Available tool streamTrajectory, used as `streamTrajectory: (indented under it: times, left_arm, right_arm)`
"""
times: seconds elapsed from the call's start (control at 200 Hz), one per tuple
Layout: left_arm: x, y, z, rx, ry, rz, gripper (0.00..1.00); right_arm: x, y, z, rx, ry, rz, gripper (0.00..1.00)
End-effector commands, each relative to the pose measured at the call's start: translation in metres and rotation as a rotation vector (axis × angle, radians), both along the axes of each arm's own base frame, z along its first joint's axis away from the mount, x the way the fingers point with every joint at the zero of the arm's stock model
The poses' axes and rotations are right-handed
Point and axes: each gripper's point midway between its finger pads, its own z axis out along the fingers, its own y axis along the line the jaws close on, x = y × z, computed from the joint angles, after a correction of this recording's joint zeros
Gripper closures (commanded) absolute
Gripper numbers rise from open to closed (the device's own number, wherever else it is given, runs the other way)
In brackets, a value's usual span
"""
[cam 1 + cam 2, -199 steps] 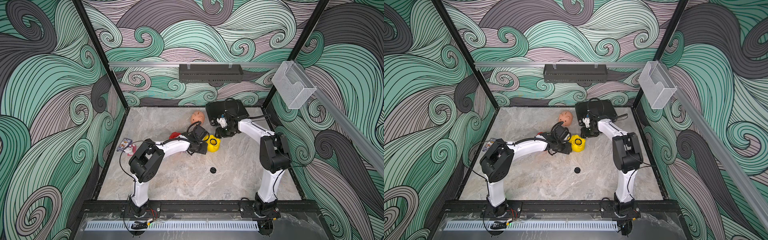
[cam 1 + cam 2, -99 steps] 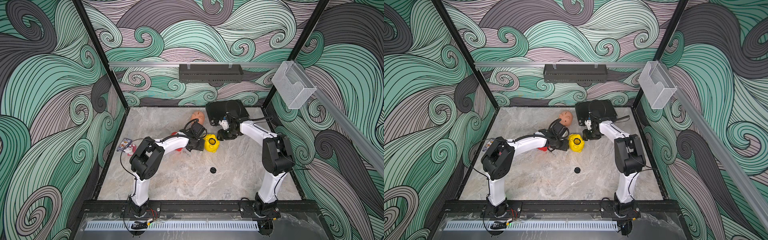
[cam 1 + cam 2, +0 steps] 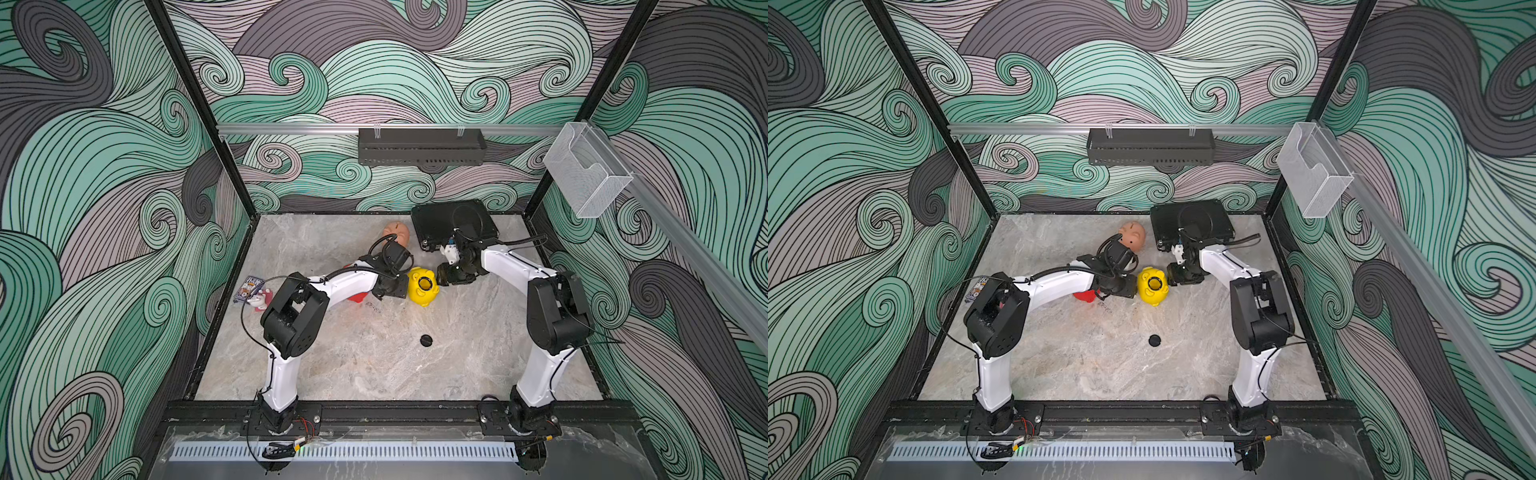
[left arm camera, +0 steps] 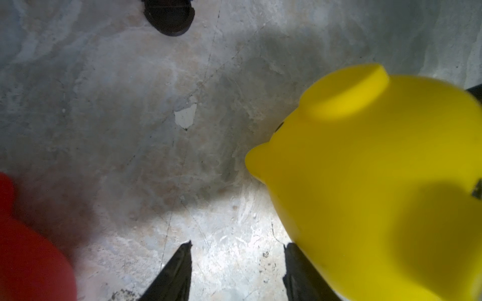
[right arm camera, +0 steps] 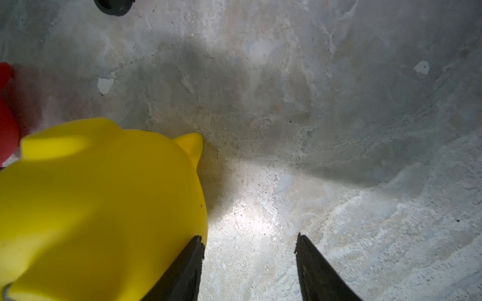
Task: Close piggy banks
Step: Adjust the piggy bank at the center of the board.
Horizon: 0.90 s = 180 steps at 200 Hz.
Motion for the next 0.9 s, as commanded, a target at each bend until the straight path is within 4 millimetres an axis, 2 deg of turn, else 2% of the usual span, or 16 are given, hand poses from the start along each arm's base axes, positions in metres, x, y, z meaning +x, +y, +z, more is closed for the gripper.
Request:
streamTrajectory:
  times: [0.0,0.275,0.51,0.695,0.896]
  left_arm:
    - [0.007,-0.009,0.002,-0.012,-0.01,-0.014,0.43]
    - [0.008,-0.004,0.001,0.012,-0.006,-0.007,0.43]
    - [0.014,-0.008,0.001,0.016,-0.006,-0.007,0.42]
    - [0.019,-0.007,-0.007,0.03,0.01,-0.005,0.42]
    - [0.024,-0.011,-0.007,0.027,0.011,-0.012,0.42]
  right_arm:
    - [-0.004,0.005,0.012,0.014,-0.019,-0.002,0.41]
    - [0.001,-0.004,0.014,-0.009,-0.042,-0.03,0.41]
    - [0.003,-0.012,0.008,-0.042,-0.045,-0.055,0.4]
    - [0.004,-0.012,0.007,-0.028,-0.051,-0.061,0.4]
    - [0.008,-0.014,0.009,-0.009,-0.058,-0.073,0.4]
